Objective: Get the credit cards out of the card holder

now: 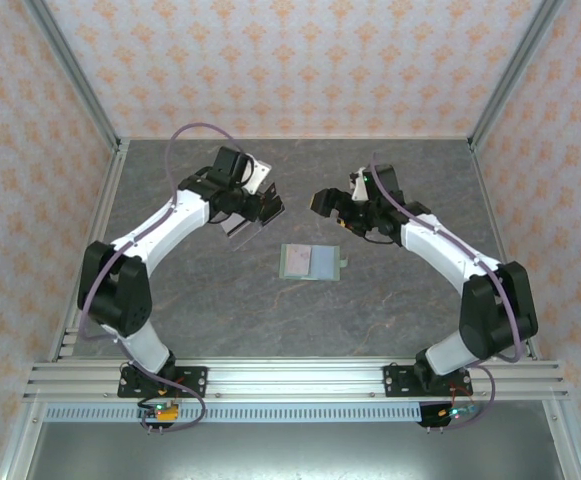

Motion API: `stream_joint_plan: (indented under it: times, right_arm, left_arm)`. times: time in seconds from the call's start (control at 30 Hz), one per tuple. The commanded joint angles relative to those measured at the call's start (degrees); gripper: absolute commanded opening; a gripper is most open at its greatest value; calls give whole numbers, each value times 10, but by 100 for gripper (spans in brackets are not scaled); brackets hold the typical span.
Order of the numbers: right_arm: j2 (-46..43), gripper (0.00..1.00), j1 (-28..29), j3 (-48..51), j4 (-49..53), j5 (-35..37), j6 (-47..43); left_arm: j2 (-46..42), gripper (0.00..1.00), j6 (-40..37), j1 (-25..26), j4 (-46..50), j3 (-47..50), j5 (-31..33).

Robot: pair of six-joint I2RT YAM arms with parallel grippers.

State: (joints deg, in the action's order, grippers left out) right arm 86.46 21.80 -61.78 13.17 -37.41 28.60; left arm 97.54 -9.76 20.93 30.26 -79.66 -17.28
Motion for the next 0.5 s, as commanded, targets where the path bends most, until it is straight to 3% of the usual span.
stream_joint_plan:
  times: [0.0, 0.47]
  right_arm:
    - [9, 97, -1, -19, 17, 5, -16]
    - [21, 99, -1, -22, 15, 10, -16]
  left_arm:
    - [27, 0, -90, -5, 9, -34, 25]
    - [143, 0, -132, -23, 8, -111, 2]
